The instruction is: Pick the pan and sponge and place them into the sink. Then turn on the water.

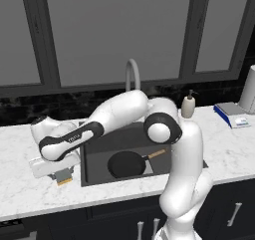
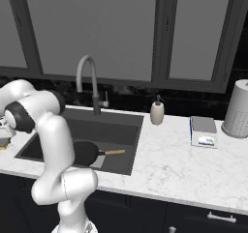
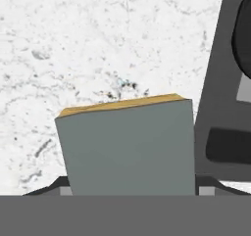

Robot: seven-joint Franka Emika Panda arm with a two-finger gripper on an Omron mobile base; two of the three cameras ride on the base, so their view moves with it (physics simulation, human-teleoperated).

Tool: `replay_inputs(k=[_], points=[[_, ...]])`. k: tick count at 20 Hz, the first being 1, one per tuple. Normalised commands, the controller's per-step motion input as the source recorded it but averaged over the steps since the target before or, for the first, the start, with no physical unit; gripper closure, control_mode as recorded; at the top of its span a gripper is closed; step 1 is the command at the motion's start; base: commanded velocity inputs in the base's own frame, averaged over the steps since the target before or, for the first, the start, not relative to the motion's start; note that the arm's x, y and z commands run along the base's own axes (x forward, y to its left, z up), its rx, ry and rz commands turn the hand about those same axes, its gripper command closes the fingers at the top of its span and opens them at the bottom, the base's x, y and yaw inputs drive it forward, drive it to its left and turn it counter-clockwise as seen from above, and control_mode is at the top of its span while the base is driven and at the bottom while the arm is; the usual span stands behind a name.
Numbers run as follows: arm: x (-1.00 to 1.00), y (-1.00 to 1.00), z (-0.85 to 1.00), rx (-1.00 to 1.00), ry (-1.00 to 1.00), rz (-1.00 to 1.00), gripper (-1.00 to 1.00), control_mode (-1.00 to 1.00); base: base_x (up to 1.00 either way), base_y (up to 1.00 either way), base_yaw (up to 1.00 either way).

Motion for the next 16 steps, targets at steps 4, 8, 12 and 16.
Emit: replay_inputs(k=[4, 8, 12, 16], points=[[-0.01, -0.92, 0.91, 0.13, 0.0, 0.08, 1.0, -1.0, 0.0, 0.0, 0.0], [0.0, -1.0, 0.66, 0.16, 0.01, 0.03, 1.0, -1.0, 0.0, 0.0, 0.0], [-0.06, -1.0, 0.59, 0.14, 0.0, 0.03, 1.0, -1.0, 0.0, 0.0, 0.0], [-0.01, -1.0, 0.36, 0.1, 0.01, 0.05, 1.0, -1.0, 0.0, 0.0, 0.0]])
